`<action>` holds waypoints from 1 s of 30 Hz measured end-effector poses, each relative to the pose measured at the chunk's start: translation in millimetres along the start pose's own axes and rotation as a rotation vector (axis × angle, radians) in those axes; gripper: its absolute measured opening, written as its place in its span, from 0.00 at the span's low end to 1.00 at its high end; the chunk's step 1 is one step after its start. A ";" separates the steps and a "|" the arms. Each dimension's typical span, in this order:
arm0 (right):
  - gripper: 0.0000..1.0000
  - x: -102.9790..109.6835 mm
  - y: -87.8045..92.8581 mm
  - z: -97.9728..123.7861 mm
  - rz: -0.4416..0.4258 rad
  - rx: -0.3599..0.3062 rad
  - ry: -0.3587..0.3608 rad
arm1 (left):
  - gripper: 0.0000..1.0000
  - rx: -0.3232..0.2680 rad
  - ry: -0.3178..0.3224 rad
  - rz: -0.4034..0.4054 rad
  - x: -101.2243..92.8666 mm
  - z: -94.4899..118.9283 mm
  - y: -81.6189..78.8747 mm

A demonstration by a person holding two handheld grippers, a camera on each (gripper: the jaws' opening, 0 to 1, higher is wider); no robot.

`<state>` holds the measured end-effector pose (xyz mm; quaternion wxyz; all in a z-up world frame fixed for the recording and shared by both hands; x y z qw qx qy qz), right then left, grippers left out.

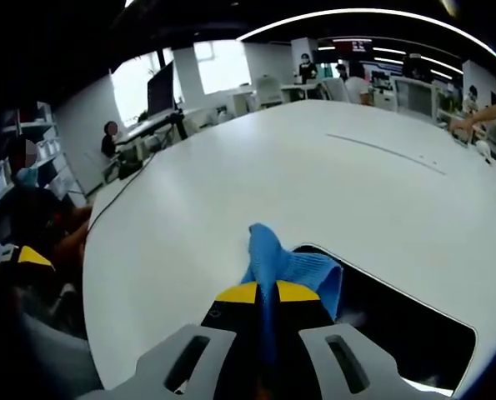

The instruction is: Wipe the mirror surface with the cleaning cloth until all visible marks leave the cleaned area.

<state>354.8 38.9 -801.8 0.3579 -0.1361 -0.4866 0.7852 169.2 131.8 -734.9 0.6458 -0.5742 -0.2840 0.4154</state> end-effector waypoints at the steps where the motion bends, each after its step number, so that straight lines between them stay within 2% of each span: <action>1: 0.01 2.1 1.0 1.6 0.001 0.000 0.000 | 0.88 0.004 0.002 -0.002 -0.2 -0.1 0.2; 15: 0.01 9.3 3.2 6.9 0.053 0.012 0.001 | 0.87 -0.007 -0.001 0.003 0.4 0.4 -1.0; 25: 0.00 4.0 3.2 7.1 0.097 0.023 0.016 | 0.86 -0.023 -0.010 0.009 2.0 0.2 -1.9; 30: 0.00 4.8 4.0 7.3 0.083 0.019 0.017 | 0.86 -0.008 0.003 0.004 1.8 0.6 0.0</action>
Point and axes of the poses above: the point that each gripper's makers call its tool centre point, and the gripper's own axes: z roughly backward along the fingers, x roughly to its left, y roughly out of its underside, the point moved 8 cm from there along z, roughly backward along the fingers, and after that the axes turned 10 degrees about -x, right-handed, at the moved point
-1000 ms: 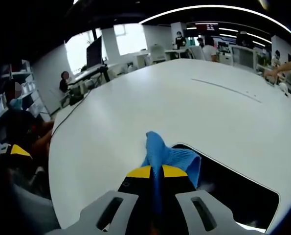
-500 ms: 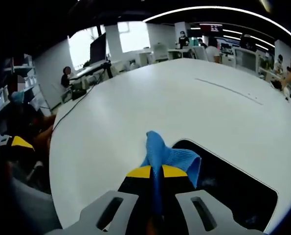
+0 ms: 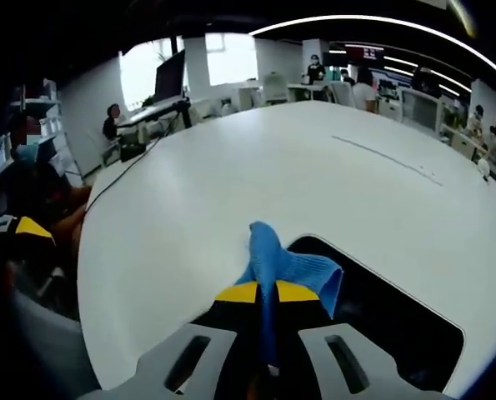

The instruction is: Wipe the mirror surface with the cleaning cloth until all visible marks leave the cleaned area.

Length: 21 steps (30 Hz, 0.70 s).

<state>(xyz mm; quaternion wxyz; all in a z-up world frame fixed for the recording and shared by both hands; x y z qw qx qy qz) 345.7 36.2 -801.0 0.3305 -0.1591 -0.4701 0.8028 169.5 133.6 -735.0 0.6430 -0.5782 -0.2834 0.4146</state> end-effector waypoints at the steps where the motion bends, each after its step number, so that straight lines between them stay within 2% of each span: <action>1: 0.00 -0.8 -0.1 -0.3 0.003 0.002 0.000 | 0.86 0.000 0.001 0.000 0.0 -0.2 -0.1; 10: 0.00 -9.7 4.0 7.9 0.025 0.023 0.001 | 0.86 0.006 0.009 0.000 -1.2 -0.4 0.1; 12: 0.01 -10.6 5.8 7.9 0.019 0.004 -0.004 | 0.86 0.023 0.015 -0.004 -1.4 -0.2 1.8; 16: 0.01 -10.0 7.5 8.8 0.007 -0.018 0.001 | 0.85 0.011 0.019 0.001 -1.5 -0.6 1.1; 21: 0.01 -12.5 4.3 8.1 -0.001 -0.013 -0.010 | 0.85 0.000 0.018 -0.001 -5.2 2.1 2.7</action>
Point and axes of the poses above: the point that each gripper's makers call its tool centre point, and the gripper's own axes: z roughly backward along the fingers, x roughly to its left, y roughly out of its underside, the point moved 8 cm from there along z, roughly backward along the fingers, and after that the axes turned 10 degrees about -x, right-handed, at the moved point
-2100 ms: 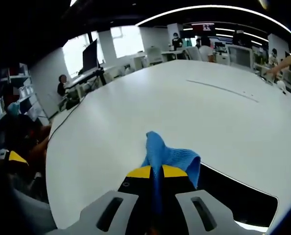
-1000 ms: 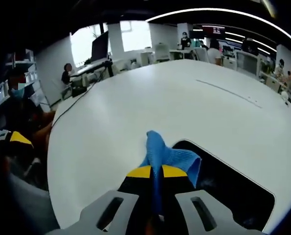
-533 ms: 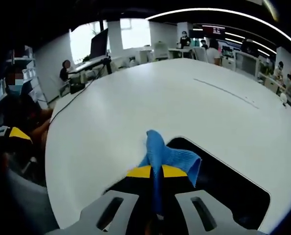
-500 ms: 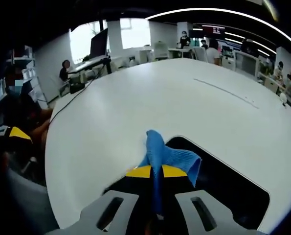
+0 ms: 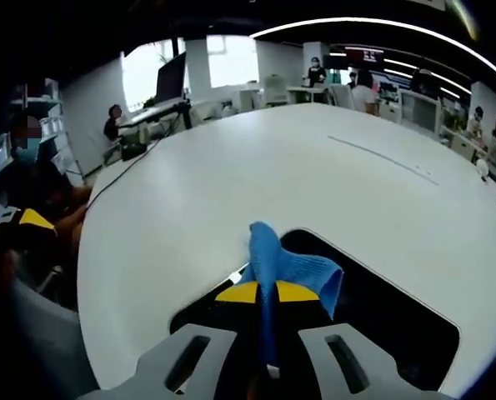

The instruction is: Wipe the mirror surface with the cleaning cloth until all visible marks leave the cleaned area.

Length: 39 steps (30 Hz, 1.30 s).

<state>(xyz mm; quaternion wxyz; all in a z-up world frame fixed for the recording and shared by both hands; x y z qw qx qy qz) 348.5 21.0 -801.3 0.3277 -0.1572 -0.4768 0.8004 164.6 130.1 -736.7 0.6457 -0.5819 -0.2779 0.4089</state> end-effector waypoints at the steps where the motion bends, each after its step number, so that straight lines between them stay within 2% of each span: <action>1: 0.01 0.3 0.2 0.2 0.000 -0.001 -0.002 | 0.85 0.004 0.001 -0.004 -1.1 0.3 0.6; 5: 0.01 5.4 1.9 0.4 0.040 0.001 0.000 | 0.85 -0.012 0.004 -0.009 -3.0 1.0 -0.7; 7: 0.01 5.0 0.9 0.0 0.045 0.009 0.001 | 0.86 -0.048 -0.008 -0.009 -1.7 1.9 -3.5; 10: 0.01 4.9 0.2 -1.5 0.053 0.012 0.000 | 0.86 -0.040 -0.027 -0.012 -0.6 1.8 -2.9; 16: 0.01 7.1 1.4 -0.3 0.072 0.013 0.002 | 0.85 -0.013 -0.015 -0.012 -0.7 0.1 -0.6; 21: 0.01 9.8 0.1 2.0 0.046 0.026 -0.019 | 0.85 -0.006 -0.046 0.005 6.7 -0.1 -2.0; 26: 0.01 8.3 -0.1 -0.2 0.046 0.023 -0.012 | 0.86 0.011 -0.032 -0.001 7.3 -0.2 -1.1; 28: 0.01 6.5 -0.2 -0.6 0.035 0.021 -0.013 | 0.86 0.022 -0.045 0.003 8.5 -0.1 -0.4; 39: 0.00 4.1 0.6 2.2 0.050 0.027 -0.011 | 0.85 -0.002 -0.027 0.004 3.6 1.2 -2.7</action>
Point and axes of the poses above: the point that each gripper's makers call its tool centre point, and the gripper's own axes: z roughly backward along the fingers, x roughly to its left, y roughly out of its underside, the point moved 8 cm from there along z, roughly backward along the fingers, and after that the axes turned 10 degrees about -x, right-handed, at the moved point
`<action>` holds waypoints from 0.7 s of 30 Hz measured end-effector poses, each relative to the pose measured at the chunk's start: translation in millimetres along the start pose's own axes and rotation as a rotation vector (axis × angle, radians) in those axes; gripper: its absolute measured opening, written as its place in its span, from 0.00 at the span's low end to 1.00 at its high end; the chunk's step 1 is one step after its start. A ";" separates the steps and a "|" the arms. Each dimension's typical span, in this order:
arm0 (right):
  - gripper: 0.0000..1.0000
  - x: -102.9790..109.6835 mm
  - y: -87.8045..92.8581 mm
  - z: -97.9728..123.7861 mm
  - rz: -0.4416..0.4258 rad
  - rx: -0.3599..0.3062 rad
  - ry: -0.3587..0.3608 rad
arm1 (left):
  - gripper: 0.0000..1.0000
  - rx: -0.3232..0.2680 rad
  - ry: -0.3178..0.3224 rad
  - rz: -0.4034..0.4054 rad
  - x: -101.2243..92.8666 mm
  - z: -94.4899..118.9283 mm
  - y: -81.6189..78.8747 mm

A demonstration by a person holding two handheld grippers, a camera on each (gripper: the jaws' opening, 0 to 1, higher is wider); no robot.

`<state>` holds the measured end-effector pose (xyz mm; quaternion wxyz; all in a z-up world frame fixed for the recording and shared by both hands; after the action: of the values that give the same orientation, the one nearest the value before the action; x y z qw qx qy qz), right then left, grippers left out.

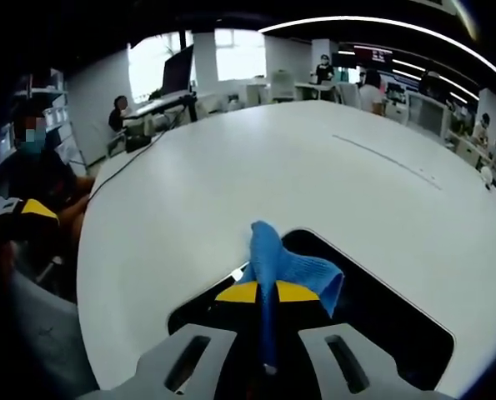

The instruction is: Wipe the mirror surface with the cleaning cloth until all visible marks leave the cleaned area.

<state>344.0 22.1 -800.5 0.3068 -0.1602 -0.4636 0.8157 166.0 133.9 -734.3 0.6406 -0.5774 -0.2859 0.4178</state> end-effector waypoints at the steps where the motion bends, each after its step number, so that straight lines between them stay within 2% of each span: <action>1: 0.00 -0.2 0.1 0.2 0.003 0.001 0.002 | 0.85 0.003 0.000 -0.001 -0.2 -0.1 0.2; 6: 0.00 -0.7 0.4 0.7 -0.001 0.006 -0.008 | 0.85 0.006 0.002 -0.001 -1.4 -0.3 0.1; 21: 0.00 -3.8 3.1 7.6 0.011 0.025 0.023 | 0.84 0.009 -0.004 0.003 -2.0 0.5 -0.5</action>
<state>341.7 13.5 -799.3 0.3095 -0.1683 -0.4490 0.8212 164.7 132.4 -733.5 0.6418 -0.5742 -0.2844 0.4213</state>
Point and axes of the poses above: the point that each gripper's makers call its tool centre point, and the gripper's own axes: z roughly backward along the fingers, x roughly to its left, y roughly out of its underside, the point moved 8 cm from there along z, roughly backward along the fingers, and after that the axes turned 10 degrees about -x, right-handed, at the moved point
